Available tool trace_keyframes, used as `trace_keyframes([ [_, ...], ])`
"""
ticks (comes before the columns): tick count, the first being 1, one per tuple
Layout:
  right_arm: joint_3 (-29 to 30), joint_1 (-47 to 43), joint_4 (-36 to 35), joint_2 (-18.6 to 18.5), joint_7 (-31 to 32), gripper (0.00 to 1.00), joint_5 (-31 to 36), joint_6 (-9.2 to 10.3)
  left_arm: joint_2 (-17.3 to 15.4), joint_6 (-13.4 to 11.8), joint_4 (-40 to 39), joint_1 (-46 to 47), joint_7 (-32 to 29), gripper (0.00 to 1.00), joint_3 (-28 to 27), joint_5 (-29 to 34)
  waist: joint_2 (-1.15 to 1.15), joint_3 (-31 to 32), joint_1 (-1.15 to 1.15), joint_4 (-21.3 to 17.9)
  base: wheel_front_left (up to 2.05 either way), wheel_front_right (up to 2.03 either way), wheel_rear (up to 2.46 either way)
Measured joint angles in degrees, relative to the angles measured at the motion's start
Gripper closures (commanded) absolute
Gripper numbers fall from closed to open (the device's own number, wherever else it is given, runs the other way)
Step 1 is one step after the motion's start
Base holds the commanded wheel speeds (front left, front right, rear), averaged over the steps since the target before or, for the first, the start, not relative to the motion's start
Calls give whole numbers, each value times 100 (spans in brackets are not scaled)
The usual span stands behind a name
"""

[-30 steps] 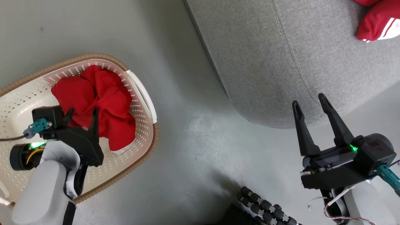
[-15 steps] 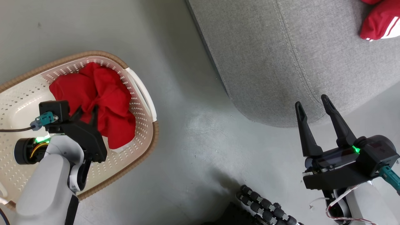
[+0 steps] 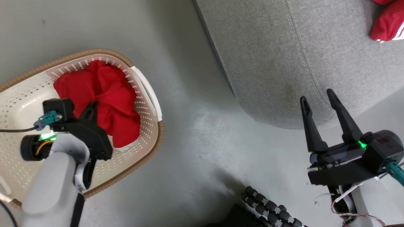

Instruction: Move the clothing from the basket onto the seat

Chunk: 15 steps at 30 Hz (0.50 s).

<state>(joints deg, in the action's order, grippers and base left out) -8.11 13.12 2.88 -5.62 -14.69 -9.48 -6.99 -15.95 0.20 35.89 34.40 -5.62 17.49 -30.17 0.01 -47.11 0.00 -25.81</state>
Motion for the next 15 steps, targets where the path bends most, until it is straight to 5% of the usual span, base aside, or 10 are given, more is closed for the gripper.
trace_keyframes([
  [15, 246, 206, 166, -420, 0, 0, 164, -8, 768, 288, -19, -44, 779, 100, 116, -176, 0, 452, 0, 761, 0, 0, 0],
])
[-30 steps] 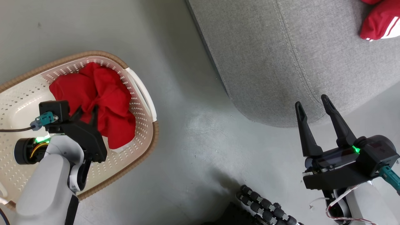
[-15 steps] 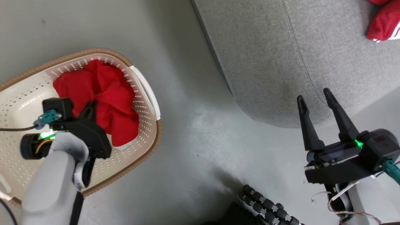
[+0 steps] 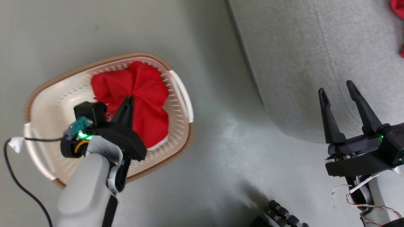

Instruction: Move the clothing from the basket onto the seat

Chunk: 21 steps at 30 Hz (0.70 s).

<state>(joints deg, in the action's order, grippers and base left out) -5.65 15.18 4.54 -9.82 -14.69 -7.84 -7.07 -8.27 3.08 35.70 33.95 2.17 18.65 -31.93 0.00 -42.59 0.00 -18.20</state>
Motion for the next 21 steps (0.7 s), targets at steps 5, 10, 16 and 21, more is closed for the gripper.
trace_keyframes([
  [5, 42, 33, 85, -156, 0, 0, 42, 0, 202, 49, -14, -222, 280, 100, -7, -71, 0, 250, 0, 355, 0, 0, 0],
  [10, 47, 4, 243, -259, 0, 0, 78, 0, 315, 102, -68, -398, 548, 100, -5, -119, 0, 577, 0, 695, 0, 0, 0],
  [16, -77, -99, 400, -298, 0, 0, 81, 0, 377, 171, -199, -631, 786, 100, 29, -283, -1, 1040, -1, 1084, 0, 0, 0],
  [21, -290, -194, 510, -287, 0, 0, 82, -1, 393, 247, -312, -795, 872, 100, 79, -299, 0, 1465, -1, 1377, 0, 0, 0],
])
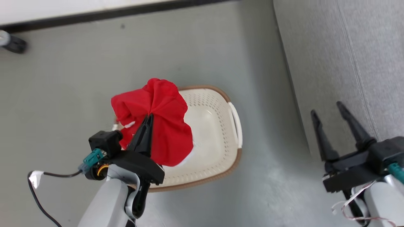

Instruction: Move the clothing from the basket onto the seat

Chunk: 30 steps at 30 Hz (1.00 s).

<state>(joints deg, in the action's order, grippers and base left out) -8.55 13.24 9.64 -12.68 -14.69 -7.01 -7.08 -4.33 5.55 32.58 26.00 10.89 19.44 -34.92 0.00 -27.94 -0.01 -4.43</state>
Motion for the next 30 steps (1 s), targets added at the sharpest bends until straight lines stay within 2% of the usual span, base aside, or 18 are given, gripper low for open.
trace_keyframes([
  [11, -869, -235, 140, 140, 0, 0, -9, 0, 4, 53, -289, -403, 80, 100, 98, -68, -1, 895, -1, 460, 0, 0, 0],
  [23, -1897, -105, 88, 219, 0, 0, -112, 0, -33, 104, -1260, -725, -35, 100, 501, 4, -1, 1655, -1, 906, 0, 0, 0],
  [30, -2420, 188, 233, 153, 0, 0, -179, 0, -233, 108, -1660, -938, -264, 100, 668, 3, -1, 1908, 0, 1021, 0, 0, 0],
])
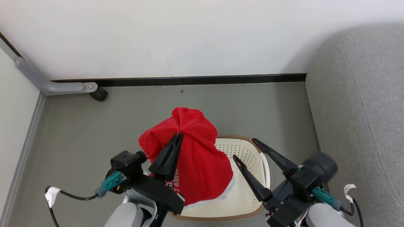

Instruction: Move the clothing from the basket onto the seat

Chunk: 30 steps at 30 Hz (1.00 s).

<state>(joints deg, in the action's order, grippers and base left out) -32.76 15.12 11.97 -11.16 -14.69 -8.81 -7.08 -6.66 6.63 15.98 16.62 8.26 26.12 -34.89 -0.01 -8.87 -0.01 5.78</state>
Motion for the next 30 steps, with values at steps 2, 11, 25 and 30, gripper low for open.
trace_keyframes([
  [2, -144, 86, 41, -36, 0, 0, -77, 0, -36, 1, -136, -51, -70, 100, 66, -4, 0, 74, 0, 19, 0, 0, 0],
  [11, -648, 218, 196, -68, 0, 0, -346, 0, -230, 44, -693, -213, -436, 100, 309, -138, 0, 415, 0, 80, 0, 0, 0],
  [25, -1216, 380, 299, -234, 0, 0, -598, -1, -721, 45, -1806, -531, -1102, 100, 808, -635, 1, 746, 0, 39, 0, 0, 0],
  [30, -1285, 435, 308, -281, 0, 0, -693, -1, -845, 46, -2313, -549, -1285, 100, 994, -1004, 1, 811, 1, 9, 0, 0, 0],
])
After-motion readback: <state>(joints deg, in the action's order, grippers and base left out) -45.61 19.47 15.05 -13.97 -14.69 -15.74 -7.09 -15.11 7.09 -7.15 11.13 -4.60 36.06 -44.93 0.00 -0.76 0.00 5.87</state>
